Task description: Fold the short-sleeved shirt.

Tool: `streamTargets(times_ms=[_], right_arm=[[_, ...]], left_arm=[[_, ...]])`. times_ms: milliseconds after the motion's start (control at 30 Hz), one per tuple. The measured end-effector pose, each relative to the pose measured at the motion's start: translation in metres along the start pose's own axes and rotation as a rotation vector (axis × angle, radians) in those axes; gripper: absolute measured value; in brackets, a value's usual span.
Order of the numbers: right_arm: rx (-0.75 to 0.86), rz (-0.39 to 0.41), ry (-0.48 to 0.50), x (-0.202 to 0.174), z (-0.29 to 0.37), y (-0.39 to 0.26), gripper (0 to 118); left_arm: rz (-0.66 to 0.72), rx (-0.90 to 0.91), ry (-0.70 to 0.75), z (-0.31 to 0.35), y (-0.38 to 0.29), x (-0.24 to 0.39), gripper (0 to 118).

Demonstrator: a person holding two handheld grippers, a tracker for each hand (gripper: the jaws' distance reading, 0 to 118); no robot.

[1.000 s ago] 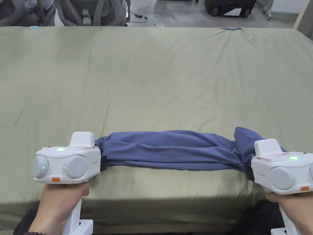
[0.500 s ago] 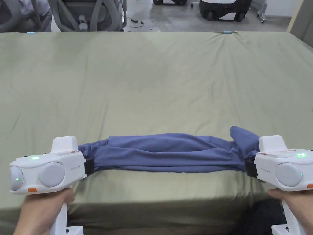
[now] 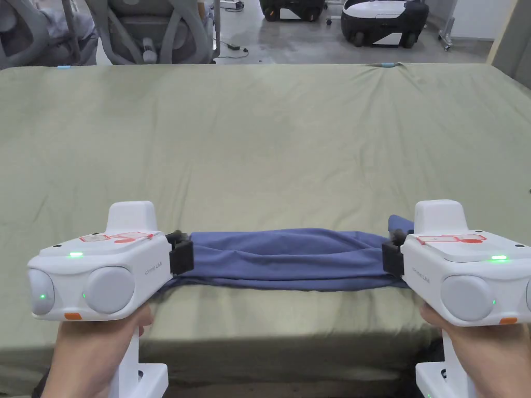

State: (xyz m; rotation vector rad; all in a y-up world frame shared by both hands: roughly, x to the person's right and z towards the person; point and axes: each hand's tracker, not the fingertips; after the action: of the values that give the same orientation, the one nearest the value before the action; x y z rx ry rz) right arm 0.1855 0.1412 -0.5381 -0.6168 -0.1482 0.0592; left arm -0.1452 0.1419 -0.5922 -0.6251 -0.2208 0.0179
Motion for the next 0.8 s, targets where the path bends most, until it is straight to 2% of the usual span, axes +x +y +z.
streamTargets(times_ms=[167, 300, 333, 367, 400, 433, 500, 633, 800], right_arm=[[-0.008, 0.010, 0.032, -0.004, 0.000, -0.006, 0], [-0.013, 0.019, 0.050, -0.004, -0.001, -0.006, 0], [-0.015, 0.020, 0.056, -0.004, 0.000, -0.006, 0], [-0.015, 0.020, 0.059, -0.004, 0.000, -0.006, 0], [-0.015, 0.021, 0.061, -0.005, 0.000, -0.006, 0], [-0.016, 0.023, 0.065, -0.005, 0.000, -0.006, 0], [-0.021, 0.028, 0.081, -0.007, -0.001, -0.006, 0], [-0.024, 0.028, 0.094, -0.011, -0.003, -0.005, 0], [-0.034, 0.047, 0.110, -0.019, -0.004, -0.005, 0]], left_arm=[[0.033, 0.001, -0.036, -0.003, -0.010, -0.007, 0], [0.071, 0.018, 0.007, -0.010, -0.008, -0.023, 0], [0.109, 0.027, 0.005, -0.013, -0.007, -0.032, 20], [0.140, 0.022, -0.019, -0.019, -0.007, -0.041, 51], [0.180, 0.001, -0.057, -0.025, -0.006, -0.051, 89], [0.192, -0.030, -0.071, -0.030, -0.006, -0.057, 118], [0.231, 0.013, -0.128, -0.033, -0.007, -0.075, 110], [0.393, -0.062, -0.239, -0.059, -0.011, -0.106, 112], [0.347, -0.153, -0.318, -0.095, -0.018, -0.115, 111]])
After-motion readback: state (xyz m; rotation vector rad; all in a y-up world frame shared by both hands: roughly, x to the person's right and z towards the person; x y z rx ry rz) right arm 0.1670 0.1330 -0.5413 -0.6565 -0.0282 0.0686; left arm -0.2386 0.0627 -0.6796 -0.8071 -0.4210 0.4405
